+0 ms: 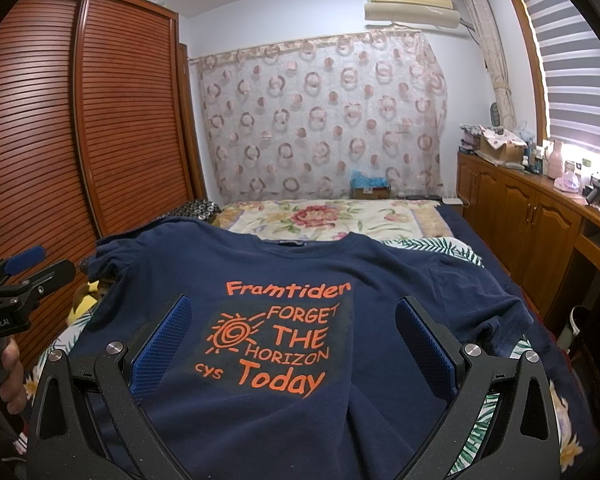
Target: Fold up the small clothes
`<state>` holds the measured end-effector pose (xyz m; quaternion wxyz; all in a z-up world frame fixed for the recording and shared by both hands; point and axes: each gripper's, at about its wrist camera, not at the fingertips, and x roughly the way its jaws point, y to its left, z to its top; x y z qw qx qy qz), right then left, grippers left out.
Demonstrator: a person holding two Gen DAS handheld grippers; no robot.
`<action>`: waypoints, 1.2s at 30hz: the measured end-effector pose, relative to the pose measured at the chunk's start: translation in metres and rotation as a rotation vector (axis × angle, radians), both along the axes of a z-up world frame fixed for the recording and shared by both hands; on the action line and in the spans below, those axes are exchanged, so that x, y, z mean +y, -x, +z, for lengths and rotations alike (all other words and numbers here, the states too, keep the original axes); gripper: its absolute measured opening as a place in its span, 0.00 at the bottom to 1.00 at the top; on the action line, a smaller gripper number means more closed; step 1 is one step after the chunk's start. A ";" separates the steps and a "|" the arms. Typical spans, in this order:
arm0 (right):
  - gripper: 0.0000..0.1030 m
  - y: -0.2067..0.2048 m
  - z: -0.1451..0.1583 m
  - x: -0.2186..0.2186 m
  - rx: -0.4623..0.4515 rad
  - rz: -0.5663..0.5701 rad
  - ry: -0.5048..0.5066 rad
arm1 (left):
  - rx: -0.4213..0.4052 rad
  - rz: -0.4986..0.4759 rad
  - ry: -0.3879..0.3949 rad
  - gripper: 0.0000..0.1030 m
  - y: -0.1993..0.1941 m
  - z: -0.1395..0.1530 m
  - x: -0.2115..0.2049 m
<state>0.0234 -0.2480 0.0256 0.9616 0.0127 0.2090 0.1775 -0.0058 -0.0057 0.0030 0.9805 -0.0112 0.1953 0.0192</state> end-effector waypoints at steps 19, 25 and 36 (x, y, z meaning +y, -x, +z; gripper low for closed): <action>1.00 -0.027 -0.034 0.024 0.096 0.101 -0.012 | 0.085 0.027 0.026 1.00 -0.025 -0.015 0.050; 1.00 -0.042 -0.045 0.035 0.113 0.129 0.033 | 0.125 0.056 0.036 1.00 -0.043 -0.023 0.092; 1.00 -0.066 -0.052 0.062 0.158 0.229 0.047 | 0.186 0.036 0.100 0.91 -0.074 -0.034 0.169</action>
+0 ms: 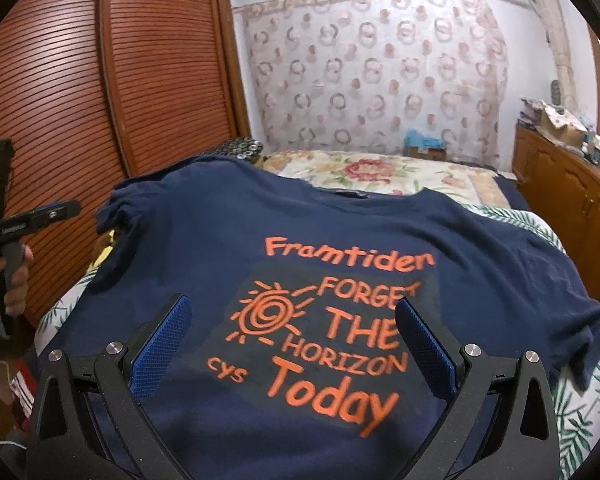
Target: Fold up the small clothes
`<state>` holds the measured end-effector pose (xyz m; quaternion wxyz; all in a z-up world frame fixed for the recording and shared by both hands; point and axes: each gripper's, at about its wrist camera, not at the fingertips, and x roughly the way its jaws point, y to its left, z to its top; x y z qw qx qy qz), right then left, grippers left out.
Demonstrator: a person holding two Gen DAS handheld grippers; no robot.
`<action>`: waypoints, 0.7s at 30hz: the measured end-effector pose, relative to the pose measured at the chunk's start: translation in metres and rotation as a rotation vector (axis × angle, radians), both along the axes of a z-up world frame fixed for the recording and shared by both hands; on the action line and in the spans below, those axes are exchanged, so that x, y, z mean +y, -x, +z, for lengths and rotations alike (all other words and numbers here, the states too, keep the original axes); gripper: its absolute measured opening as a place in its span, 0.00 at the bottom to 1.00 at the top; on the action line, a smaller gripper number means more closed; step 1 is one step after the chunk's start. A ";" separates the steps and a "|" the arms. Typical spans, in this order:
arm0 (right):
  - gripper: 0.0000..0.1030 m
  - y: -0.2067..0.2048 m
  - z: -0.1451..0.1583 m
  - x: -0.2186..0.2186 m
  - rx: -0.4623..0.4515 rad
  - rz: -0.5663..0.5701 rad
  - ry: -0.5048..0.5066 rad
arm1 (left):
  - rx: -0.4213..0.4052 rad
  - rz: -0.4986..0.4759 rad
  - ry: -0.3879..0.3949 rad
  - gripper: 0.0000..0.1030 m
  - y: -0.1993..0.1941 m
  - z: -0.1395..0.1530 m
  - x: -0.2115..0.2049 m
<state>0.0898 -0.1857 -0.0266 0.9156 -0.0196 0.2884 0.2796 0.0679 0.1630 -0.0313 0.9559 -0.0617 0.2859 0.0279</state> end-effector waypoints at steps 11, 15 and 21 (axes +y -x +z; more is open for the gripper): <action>1.00 -0.006 0.001 0.023 0.008 0.050 0.028 | 0.057 0.016 0.062 0.58 -0.059 0.000 0.055; 1.00 -0.010 0.001 0.027 0.017 0.059 0.029 | 0.098 0.048 0.024 0.55 -0.084 -0.007 0.066; 1.00 -0.006 -0.004 0.027 0.028 0.072 0.027 | 0.168 0.045 -0.032 0.33 -0.097 -0.023 0.070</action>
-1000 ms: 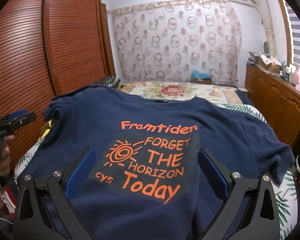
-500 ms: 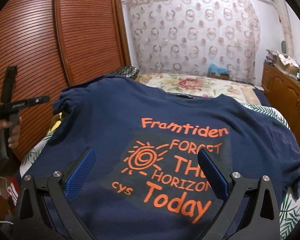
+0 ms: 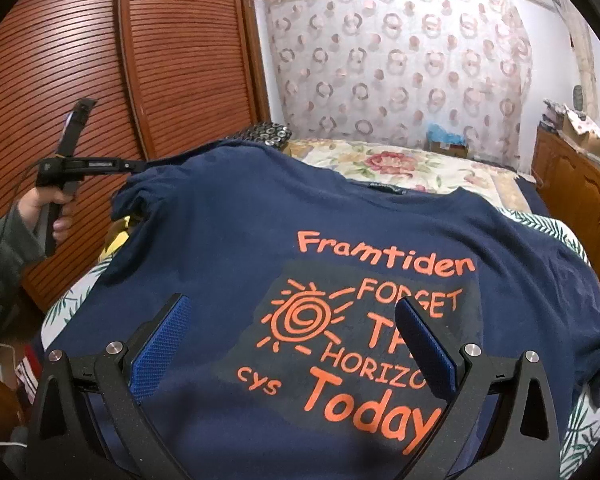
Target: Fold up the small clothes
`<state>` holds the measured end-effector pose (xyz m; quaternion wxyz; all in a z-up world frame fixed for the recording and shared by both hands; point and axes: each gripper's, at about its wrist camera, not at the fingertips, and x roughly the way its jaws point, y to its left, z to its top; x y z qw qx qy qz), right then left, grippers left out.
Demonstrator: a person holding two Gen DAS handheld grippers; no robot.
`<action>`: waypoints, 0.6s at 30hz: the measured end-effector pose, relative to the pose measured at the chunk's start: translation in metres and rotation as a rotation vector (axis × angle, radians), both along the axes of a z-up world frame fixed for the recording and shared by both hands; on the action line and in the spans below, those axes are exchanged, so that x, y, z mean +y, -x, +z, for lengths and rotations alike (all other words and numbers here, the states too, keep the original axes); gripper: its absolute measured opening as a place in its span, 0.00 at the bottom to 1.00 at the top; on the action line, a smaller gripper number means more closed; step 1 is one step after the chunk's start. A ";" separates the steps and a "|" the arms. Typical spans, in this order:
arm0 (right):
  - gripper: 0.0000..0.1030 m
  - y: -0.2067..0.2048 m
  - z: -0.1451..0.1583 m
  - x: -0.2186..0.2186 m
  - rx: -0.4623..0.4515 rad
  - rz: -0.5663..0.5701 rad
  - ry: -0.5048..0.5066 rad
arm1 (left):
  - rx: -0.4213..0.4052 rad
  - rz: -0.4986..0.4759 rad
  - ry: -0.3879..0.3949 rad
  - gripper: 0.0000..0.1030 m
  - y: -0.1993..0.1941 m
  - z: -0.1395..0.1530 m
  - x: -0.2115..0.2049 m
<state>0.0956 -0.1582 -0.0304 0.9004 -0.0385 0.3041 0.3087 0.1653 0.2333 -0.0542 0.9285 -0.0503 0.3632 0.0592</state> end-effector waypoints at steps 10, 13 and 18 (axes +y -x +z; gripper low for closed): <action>1.00 -0.008 -0.005 0.002 0.025 0.010 0.002 | -0.029 -0.071 -0.033 0.00 0.004 0.033 -0.015; 1.00 -0.010 -0.004 0.005 0.019 0.006 0.018 | -0.060 -0.135 -0.047 0.00 0.009 0.057 -0.045; 1.00 -0.013 0.003 0.005 -0.004 -0.005 0.018 | -0.085 -0.251 -0.053 0.00 0.002 0.090 -0.101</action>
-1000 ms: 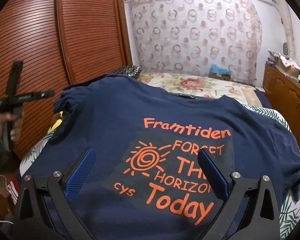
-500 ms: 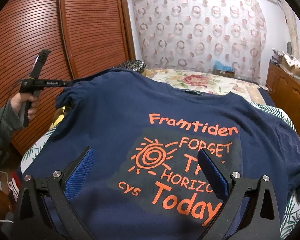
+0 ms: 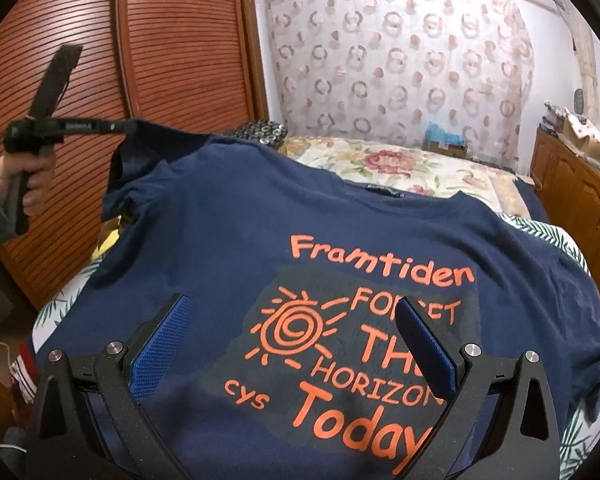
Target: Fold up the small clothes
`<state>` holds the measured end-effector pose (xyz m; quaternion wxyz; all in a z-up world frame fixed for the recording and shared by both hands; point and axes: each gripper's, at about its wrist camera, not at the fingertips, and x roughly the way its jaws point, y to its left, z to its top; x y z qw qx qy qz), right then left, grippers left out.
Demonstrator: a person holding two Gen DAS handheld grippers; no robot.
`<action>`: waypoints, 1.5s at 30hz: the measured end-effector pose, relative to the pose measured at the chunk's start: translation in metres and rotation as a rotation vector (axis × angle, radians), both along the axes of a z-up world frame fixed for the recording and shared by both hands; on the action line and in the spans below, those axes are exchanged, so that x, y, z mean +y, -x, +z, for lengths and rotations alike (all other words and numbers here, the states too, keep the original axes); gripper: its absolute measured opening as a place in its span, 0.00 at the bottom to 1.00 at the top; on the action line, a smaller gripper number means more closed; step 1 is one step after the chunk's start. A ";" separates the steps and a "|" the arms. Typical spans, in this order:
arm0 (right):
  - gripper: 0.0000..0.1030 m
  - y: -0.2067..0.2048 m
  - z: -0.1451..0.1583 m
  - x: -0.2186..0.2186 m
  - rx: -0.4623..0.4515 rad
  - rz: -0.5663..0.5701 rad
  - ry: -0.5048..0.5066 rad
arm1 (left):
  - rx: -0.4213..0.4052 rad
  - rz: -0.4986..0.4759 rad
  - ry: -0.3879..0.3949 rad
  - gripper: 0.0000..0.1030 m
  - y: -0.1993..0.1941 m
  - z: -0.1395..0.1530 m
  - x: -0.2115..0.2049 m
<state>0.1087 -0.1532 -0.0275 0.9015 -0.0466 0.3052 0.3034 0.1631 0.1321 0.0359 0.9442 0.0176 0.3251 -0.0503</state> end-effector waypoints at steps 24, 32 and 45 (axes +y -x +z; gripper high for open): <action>1.00 -0.013 0.003 -0.052 0.011 -0.091 -0.050 | 0.093 -0.175 -0.048 0.28 -0.035 -0.009 -0.107; 1.00 -0.019 0.005 -0.092 0.008 -0.168 -0.051 | 0.155 -0.209 -0.020 0.31 -0.007 -0.069 -0.118; 1.00 -0.022 0.007 -0.163 0.011 -0.311 -0.028 | 0.241 -0.208 -0.012 0.32 -0.011 -0.128 -0.140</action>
